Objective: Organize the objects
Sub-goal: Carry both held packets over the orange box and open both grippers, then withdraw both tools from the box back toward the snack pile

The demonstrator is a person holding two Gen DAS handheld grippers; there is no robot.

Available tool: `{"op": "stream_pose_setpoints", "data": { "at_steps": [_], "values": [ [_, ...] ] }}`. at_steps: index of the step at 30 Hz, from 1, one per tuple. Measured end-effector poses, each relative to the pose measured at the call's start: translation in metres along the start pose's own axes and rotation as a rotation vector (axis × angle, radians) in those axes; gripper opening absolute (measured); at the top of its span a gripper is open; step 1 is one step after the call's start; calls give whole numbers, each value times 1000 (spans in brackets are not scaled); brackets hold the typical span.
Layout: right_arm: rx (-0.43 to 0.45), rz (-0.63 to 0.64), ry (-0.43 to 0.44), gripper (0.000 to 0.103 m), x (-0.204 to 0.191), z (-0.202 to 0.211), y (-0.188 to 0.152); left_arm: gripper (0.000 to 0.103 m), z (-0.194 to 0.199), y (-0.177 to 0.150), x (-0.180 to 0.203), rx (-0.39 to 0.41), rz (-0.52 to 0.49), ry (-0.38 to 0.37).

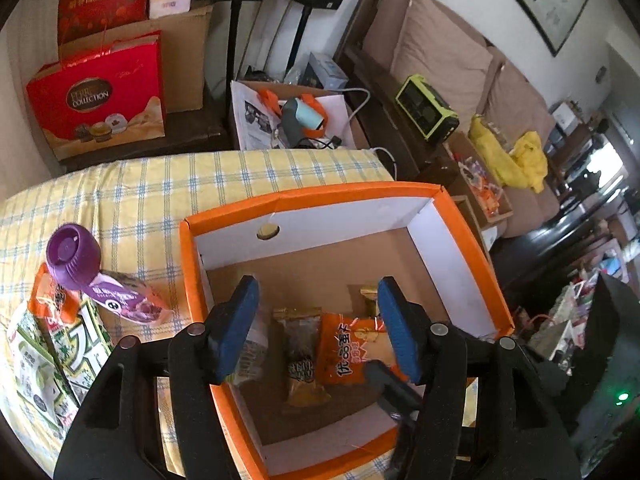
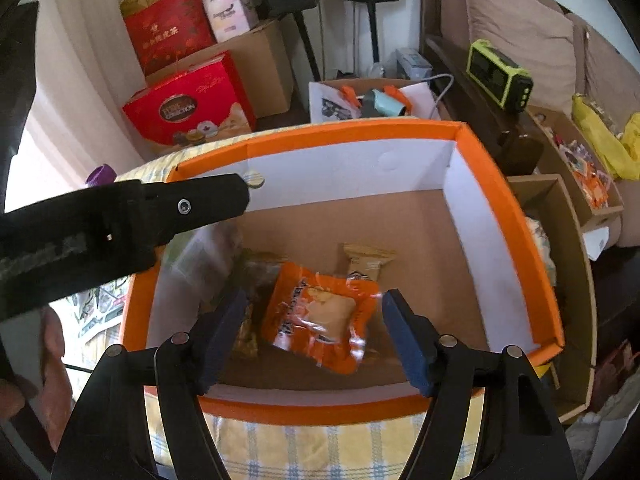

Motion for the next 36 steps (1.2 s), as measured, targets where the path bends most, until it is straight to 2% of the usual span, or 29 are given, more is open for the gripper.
{"op": "stream_pose_setpoints", "data": {
  "at_steps": [12, 15, 26, 29, 31, 34, 35, 36],
  "values": [
    [34, -27, -12, 76, 6, 18, 11, 60, 43, -5, -2, 23, -21, -23],
    [41, -21, -7, 77, 1, 23, 12, 73, 59, -9, -6, 41, -19, -23],
    [67, 34, 25, 82, -33, 42, 14, 80, 106, -33, -41, 76, 21, 20],
    [70, 48, 40, 86, -44, 47, 14, 83, 117, -40, -55, 88, 60, 16],
    [75, 60, 47, 88, -52, 49, 14, 89, 125, -41, -66, 100, 85, 11],
    [81, 84, 45, 92, -64, 52, 14, 90, 137, -44, -81, 119, 98, 37],
    [78, 90, 51, 96, -69, 52, 14, 90, 140, -46, -85, 121, 102, 43],
    [77, 94, 57, 100, -72, 53, 13, 95, 143, -48, -89, 124, 106, 45]
  ]
}}
Point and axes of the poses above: each gripper's, at about its wrist camera, not at the fingertips, and z roughly against the way its jaws point, x to its right, y to its top, the point moved 7 cm from there along -z, roughly the way its jaws point, and after that the axes turned 8 degrees about -y, right-handed, at the moved point
